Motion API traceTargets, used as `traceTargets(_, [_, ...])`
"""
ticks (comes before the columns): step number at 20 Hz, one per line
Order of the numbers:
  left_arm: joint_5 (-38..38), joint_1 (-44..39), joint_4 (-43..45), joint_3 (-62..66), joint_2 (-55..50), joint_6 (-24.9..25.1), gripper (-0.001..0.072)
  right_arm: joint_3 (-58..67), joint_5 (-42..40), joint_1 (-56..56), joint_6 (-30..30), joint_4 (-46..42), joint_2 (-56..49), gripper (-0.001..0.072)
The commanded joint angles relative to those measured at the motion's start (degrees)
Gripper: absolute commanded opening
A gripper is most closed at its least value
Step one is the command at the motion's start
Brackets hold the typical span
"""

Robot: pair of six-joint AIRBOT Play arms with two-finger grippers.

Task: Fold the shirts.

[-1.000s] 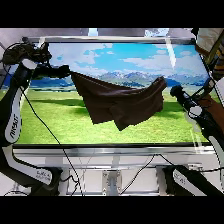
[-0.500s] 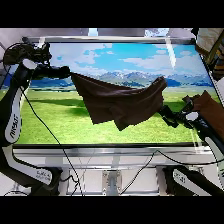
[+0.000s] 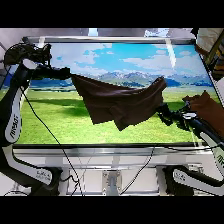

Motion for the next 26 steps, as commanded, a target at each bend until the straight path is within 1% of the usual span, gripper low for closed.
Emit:
traceTargets(1, [-0.2,0.0,0.0,0.0,0.0,0.0,0.0012,0.0,-0.4,0.1,-10.0,9.5,-3.4,0.0375])
traceTargets(2, [-0.2,0.0,0.0,0.0,0.0,0.0,0.0012,0.4,-0.4,0.2,-11.8,10.6,-4.3,0.0375])
traceTargets(3, [-0.2,0.0,0.0,0.0,0.0,0.0,0.0012,0.9,-0.6,0.5,-12.6,11.3,-4.9,0.0354])
traceTargets(4, [-0.2,0.0,0.1,0.0,-0.1,0.0,0.0012,1.4,-1.0,1.0,-13.4,11.6,-5.4,0.0301])
traceTargets(5, [-0.2,0.0,0.1,0.0,-0.2,0.0,0.0012,2.1,-1.6,1.7,-15.2,12.2,-5.6,0.0223])
traceTargets(6, [-0.3,0.0,0.1,0.0,-0.2,0.0,0.0012,2.8,-1.9,2.4,-16.6,12.3,-5.7,0.0123])
traceTargets(7, [-0.4,0.0,0.1,0.0,-0.3,0.0,0.0012,3.8,-1.3,2.9,-17.6,12.2,-5.7,0.0051])
traceTargets(8, [-0.6,0.0,0.1,0.0,-0.3,0.0,0.0012,4.9,0.1,3.1,-18.9,12.2,-5.7,0.003])
traceTargets(11, [-1.8,0.0,0.1,0.6,-0.2,-0.3,0.0011,9.8,6.4,3.3,-25.0,12.2,-4.5,0.0028])
traceTargets(14, [-4.0,0.0,1.6,5.1,0.0,-0.5,0.0011,15.9,6.6,3.3,-27.1,12.0,1.7,0.0027])
traceTargets(16, [-5.2,0.0,6.0,11.1,0.0,-2.7,0.0011,20.9,2.9,3.2,-27.1,10.9,7.1,0.0026])
traceTargets(18, [-6.9,0.0,11.1,17.6,0.0,-5.1,0.0011,26.0,-3.3,3.1,-27.1,9.7,11.7,0.0026])
traceTargets(21, [-9.7,0.0,16.6,26.4,0.1,-6.4,0.0011,34.7,-12.9,3.1,-27.0,4.0,16.4,0.0025])
traceTargets(23, [-9.3,0.2,19.6,29.5,1.2,-6.9,0.0011,41.1,-14.8,3.0,-26.8,0.2,17.1,0.0025])
traceTargets(25, [-7.3,1.4,19.6,29.6,4.0,-8.8,0.001,46.1,-14.4,1.7,-26.8,-0.3,17.1,0.0025])
traceTargets(26, [-7.3,2.2,19.7,29.6,6.1,-8.9,0.001,48.6,-13.0,0.4,-26.8,-0.4,17.1,0.0024])
